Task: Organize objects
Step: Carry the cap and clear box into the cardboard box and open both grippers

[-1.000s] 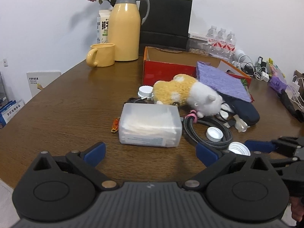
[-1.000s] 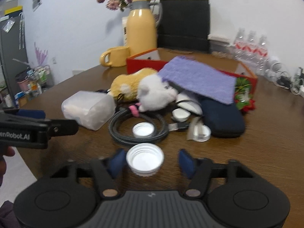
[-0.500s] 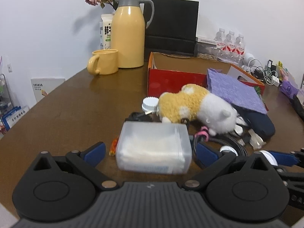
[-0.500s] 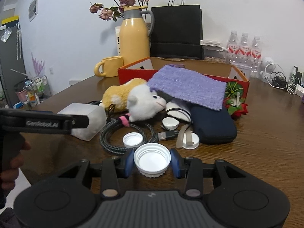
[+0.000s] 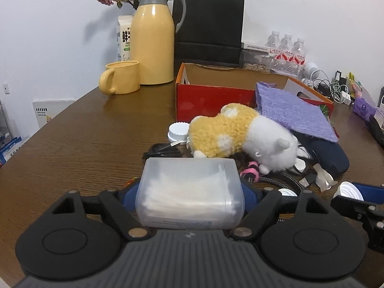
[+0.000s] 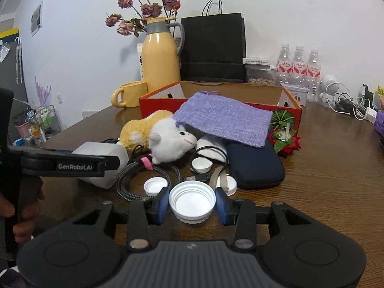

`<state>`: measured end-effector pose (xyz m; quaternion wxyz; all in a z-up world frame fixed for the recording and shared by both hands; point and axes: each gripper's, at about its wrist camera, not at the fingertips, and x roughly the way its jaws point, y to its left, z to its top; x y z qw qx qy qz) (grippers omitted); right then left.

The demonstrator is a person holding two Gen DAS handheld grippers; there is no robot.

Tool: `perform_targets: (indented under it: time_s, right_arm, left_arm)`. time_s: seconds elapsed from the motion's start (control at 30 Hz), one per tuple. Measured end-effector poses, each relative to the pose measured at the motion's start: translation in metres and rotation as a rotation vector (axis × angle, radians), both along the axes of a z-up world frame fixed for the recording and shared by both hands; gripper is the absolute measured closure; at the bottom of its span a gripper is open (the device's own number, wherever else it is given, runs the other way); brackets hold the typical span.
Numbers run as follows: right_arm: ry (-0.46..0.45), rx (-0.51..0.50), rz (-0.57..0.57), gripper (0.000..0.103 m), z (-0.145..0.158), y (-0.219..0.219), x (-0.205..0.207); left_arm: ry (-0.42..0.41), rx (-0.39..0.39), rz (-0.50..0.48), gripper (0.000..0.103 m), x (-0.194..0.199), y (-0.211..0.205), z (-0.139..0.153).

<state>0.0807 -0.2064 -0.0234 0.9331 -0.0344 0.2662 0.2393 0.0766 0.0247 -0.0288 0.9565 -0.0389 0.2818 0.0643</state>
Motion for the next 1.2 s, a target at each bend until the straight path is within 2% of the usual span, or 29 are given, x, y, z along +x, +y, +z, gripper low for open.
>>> perform_targets:
  time_s: [0.2, 0.4, 0.53, 0.73, 0.97, 1.2]
  right_arm:
    - [-0.016, 0.011, -0.011, 0.064, 0.003, -0.006, 0.002]
    - [-0.083, 0.027, -0.022, 0.064, 0.018, -0.009, 0.017]
    - [-0.148, 0.038, -0.039, 0.064, 0.037, -0.007, 0.041]
    - [-0.221, 0.062, -0.058, 0.064, 0.07, 0.001, 0.094]
    - [-0.207, 0.056, -0.094, 0.064, 0.076, 0.011, 0.173]
    - [-0.135, 0.003, -0.177, 0.064, 0.051, 0.016, 0.243]
  left_arm:
    - [-0.042, 0.002, -0.002, 0.021, -0.007, -0.001, 0.01]
    - [-0.13, -0.005, -0.027, 0.021, -0.007, -0.004, 0.039]
    - [-0.203, -0.001, -0.036, 0.021, 0.01, -0.009, 0.064]
    - [-0.281, -0.01, -0.044, 0.021, 0.057, -0.02, 0.099]
    - [-0.284, -0.016, -0.032, 0.021, 0.132, -0.033, 0.112]
    - [-0.17, -0.007, 0.002, 0.021, 0.203, -0.036, 0.079]
